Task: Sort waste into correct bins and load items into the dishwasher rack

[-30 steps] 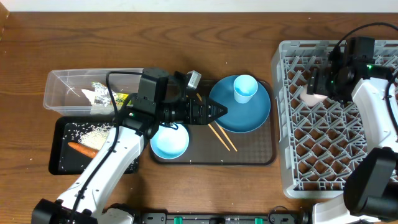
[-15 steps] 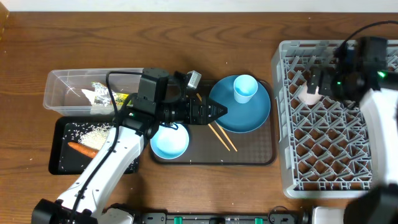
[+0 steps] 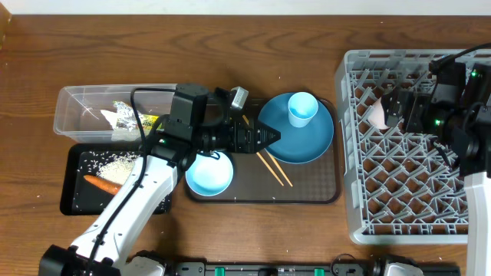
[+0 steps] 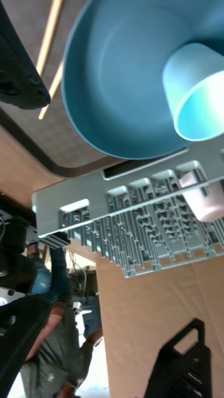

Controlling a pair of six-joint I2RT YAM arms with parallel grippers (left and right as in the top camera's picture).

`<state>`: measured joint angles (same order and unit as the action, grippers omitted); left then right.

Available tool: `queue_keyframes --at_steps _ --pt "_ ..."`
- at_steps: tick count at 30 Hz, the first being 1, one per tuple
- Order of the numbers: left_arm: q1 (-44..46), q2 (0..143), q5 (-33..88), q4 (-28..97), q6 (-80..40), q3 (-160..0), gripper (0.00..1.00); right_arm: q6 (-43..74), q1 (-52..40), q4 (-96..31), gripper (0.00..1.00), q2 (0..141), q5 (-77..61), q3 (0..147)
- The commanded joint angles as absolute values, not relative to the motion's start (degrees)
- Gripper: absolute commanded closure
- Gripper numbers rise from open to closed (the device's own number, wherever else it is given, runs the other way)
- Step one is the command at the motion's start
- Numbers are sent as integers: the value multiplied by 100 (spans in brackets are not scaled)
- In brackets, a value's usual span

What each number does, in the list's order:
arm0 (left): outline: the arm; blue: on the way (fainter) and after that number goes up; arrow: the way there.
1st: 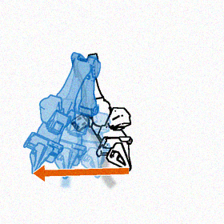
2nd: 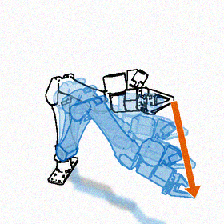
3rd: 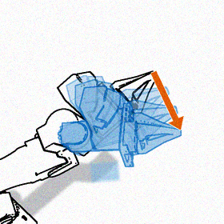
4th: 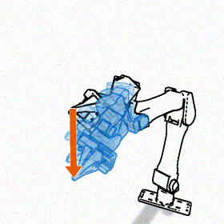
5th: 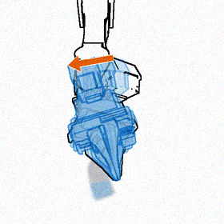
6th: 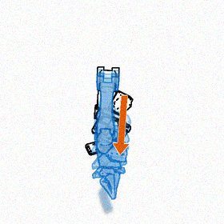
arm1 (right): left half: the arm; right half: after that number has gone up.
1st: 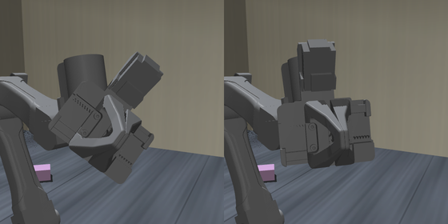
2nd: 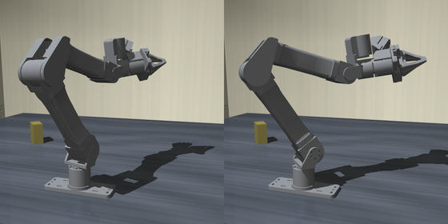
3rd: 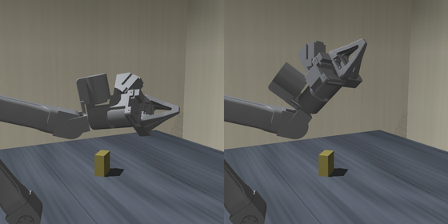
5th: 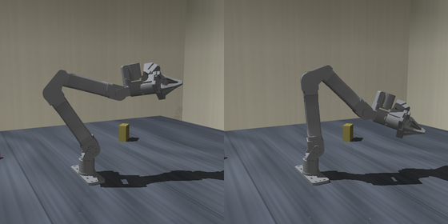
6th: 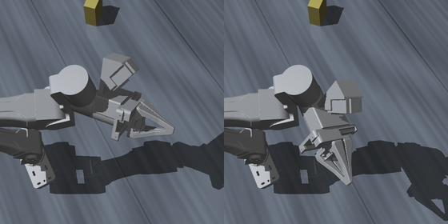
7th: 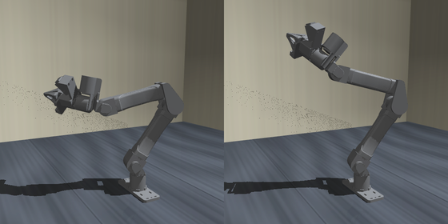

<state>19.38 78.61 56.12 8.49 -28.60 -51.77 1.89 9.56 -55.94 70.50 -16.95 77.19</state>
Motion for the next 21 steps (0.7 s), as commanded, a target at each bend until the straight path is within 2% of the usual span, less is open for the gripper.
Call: queue_keyframes --at_steps 1,9,18,21 --pt "1918 7861 5408 521 -3317 -5144 2 163 1011 -5655 1 7002 -1782 7789" --pt "2141 7876 4727 528 -3380 -5144 1 163 1011 -5658 1 7006 -1782 7789" --pt "2547 7876 2838 871 -4230 -5577 14 163 1011 -5658 1 7006 -1782 7789" --pt "2799 7876 2095 1544 -4252 -6189 18 163 1011 -5660 1 7006 -1785 7789"
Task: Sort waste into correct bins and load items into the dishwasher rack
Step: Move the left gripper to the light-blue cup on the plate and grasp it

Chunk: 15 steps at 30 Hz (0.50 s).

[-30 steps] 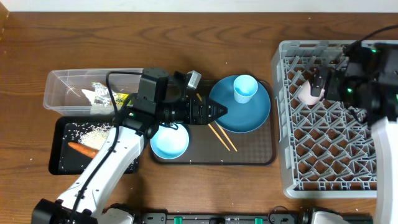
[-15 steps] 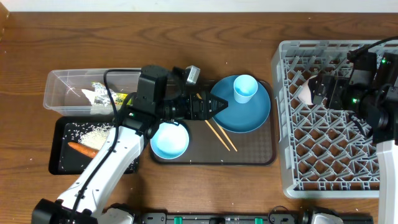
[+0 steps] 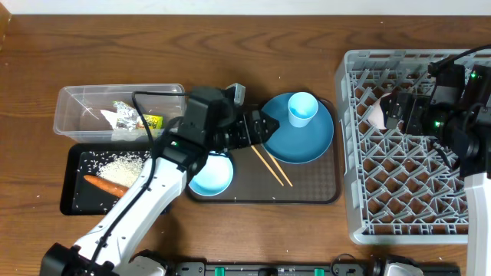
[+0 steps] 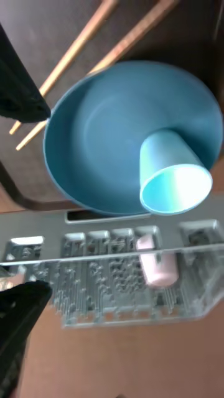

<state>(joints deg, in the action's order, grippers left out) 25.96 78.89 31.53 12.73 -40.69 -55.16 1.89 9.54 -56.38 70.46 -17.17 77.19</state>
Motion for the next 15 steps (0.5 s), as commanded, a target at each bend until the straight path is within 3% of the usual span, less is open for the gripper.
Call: queue_keyframes --at_steps 1,7,15 --pt "2910 7876 1739 1852 -4246 -6418 18 163 1011 -5660 1 7006 -1785 7789" --pt "3959 8031 -574 2823 -4077 -7522 18 163 1011 -5662 1 7013 -1782 7789" --pt "4580 9205 -1122 2169 -4080 -7609 18 163 1011 -5662 1 7013 -1782 7789"
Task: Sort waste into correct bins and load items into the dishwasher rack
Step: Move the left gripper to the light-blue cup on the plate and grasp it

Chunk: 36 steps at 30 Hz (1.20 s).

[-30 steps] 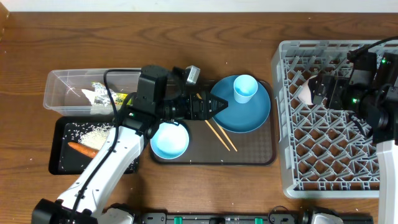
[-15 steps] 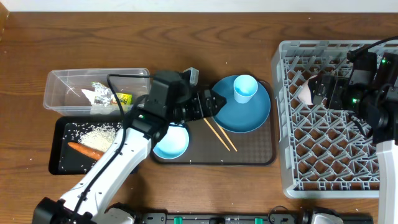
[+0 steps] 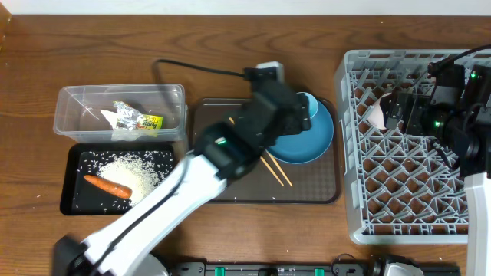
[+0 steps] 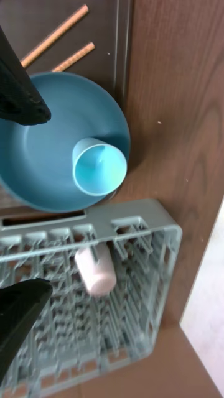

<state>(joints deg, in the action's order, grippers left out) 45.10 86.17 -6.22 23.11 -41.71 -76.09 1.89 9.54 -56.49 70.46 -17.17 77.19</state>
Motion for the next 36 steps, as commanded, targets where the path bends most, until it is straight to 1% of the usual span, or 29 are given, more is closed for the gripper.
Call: queue_keyframes --at_steps 1,6,12,17,19,26,28,30,32,34,36 --pt "4584 9404 -1120 2023 -4080 -7609 18 163 1011 -5662 1 7013 -1782 7789" --pt "4567 10206 -1120 1500 -4086 -7609 18 163 1011 -5662 1 7013 -1782 7789" --pt "4556 10641 -1166 1310 -4182 -7609 19 163 1011 -5662 1 7013 -1782 7789" --pt "4517 10822 -1341 1319 -4191 -7607 23 163 1011 -5662 1 7013 -1782 7789" --pt "4469 10901 -1341 1313 -4198 -7607 26 161 1011 -5662 1 7013 -1782 7789" --pt "4309 11220 -1267 1385 -4606 -7607 27 163 1011 -5662 1 7013 -1782 7789" --pt "4296 11229 -1264 1396 -4641 -7607 35 163 1011 -5662 1 7013 -1782 7789" --pt "4292 11229 -1225 1354 -4650 -7609 52 163 1011 -5662 1 7013 -1782 7789" --pt "4292 11229 -1201 1337 -4790 -7609 62 163 1011 -5662 1 7013 -1782 7789" --pt "4292 11229 -1120 1334 -4871 -7609 67 163 1011 -5662 1 7013 -1782 7789" --pt "4289 11218 -1020 1332 -4880 -7609 67 163 1011 -5662 1 7013 -1782 7789"
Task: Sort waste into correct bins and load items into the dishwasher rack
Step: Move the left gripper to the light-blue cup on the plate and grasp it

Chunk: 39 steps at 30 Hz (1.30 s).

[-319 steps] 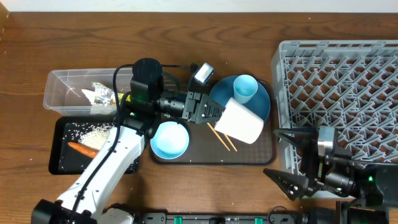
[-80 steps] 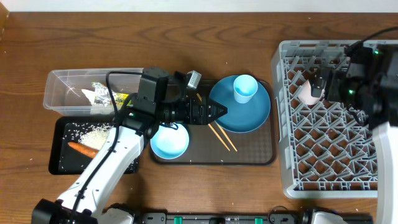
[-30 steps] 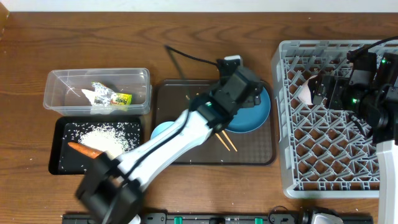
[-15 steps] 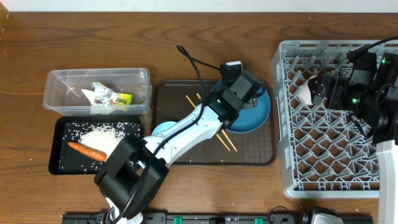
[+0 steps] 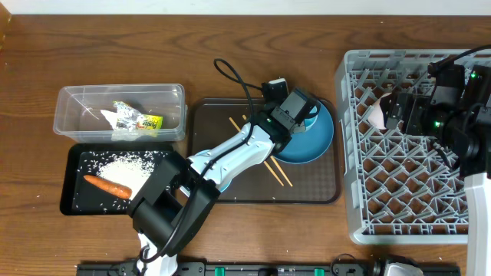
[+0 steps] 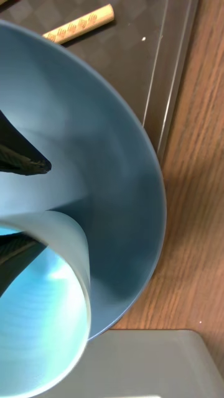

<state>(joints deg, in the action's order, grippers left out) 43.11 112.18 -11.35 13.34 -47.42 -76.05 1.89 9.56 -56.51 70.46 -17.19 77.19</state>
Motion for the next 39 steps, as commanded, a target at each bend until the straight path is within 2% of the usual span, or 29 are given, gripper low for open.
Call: queue_keyframes --at_steps 1,3,7,10,11,20,28,36,39 --pt "4281 11198 -980 1332 -4880 -7609 68 163 1011 -5662 1 7013 -1782 7789" --pt "4263 11139 -961 1334 -4877 -7609 75 163 1011 -5662 1 7013 -1782 7789" --pt "4189 10908 -849 1339 -4873 -7609 80 163 1011 -5662 1 7013 -1782 7789" --pt "4077 10696 -419 1337 -4875 -7609 93 163 1011 -5662 1 7013 -1782 7789" --pt "4012 10624 -217 1341 -4875 -7609 94 163 1011 -5662 1 7013 -1782 7789" --pt "3173 10130 1634 1621 -4875 -7609 94 163 1011 -5662 1 7013 -1782 7789" --pt "2222 9972 3883 1815 -4372 -7609 94 163 1011 -5662 1 7013 -1782 7789" --pt "1542 9974 5365 2193 -3465 -7607 94 163 1011 -5662 1 7013 -1782 7789" --pt "1347 9974 5483 2554 -3192 -7607 94 163 1011 -5662 1 7013 -1782 7789"
